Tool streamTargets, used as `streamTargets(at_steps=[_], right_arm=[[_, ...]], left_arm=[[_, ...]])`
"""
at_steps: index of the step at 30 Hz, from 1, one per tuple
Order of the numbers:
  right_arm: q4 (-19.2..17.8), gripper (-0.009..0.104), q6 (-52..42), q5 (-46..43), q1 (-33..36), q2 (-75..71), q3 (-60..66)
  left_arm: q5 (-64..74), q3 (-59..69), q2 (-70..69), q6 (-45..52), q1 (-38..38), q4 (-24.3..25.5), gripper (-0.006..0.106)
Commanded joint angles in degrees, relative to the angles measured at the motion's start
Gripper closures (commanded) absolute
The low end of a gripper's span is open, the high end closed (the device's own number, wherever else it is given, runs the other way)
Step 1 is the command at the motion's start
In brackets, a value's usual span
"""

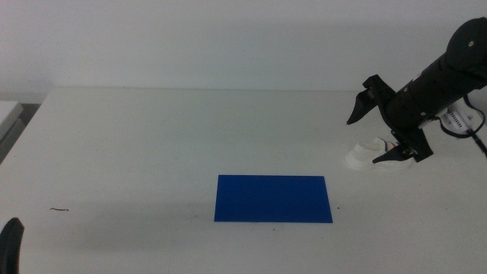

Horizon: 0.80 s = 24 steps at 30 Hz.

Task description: Use one arm to grab the shoe from the table and place it on the mat.

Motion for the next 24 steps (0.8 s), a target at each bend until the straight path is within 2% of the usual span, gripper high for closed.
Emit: streamTargets(at_steps=[1, 4, 7, 12, 17, 24], right_arm=[[-0.07, 0.002, 4.88, -0.99, 0.02, 0.2, -0.45], [-5.78, 0.002, 17.16, -1.31, 0.73, 0.2, -0.59], [-13.55, 0.002, 27.84, -1.31, 1.83, 0.28, -1.08], [-20.99, 0.002, 40.49, -2.12, 2.3, 1.3, -1.7], [-24.39, 0.002, 45.17, -2.15, 2.3, 4.13, -3.57], [-25.05, 0.002, 43.99, 5.93, 2.3, 11.74, -13.15]], left_arm=[[-0.67, 0.02, 0.28, -0.17, -0.02, -0.23, 0.007], [-0.67, 0.02, 0.28, -0.17, -0.02, -0.23, 0.007], [-0.67, 0.02, 0.28, -0.17, -0.02, -0.23, 0.007], [-0.67, 0.02, 0.28, -0.17, -0.02, -0.23, 0.007], [-0.67, 0.02, 0.28, -0.17, -0.02, -0.23, 0.007], [-0.67, 0.02, 0.28, -0.17, -0.02, -0.23, 0.007]])
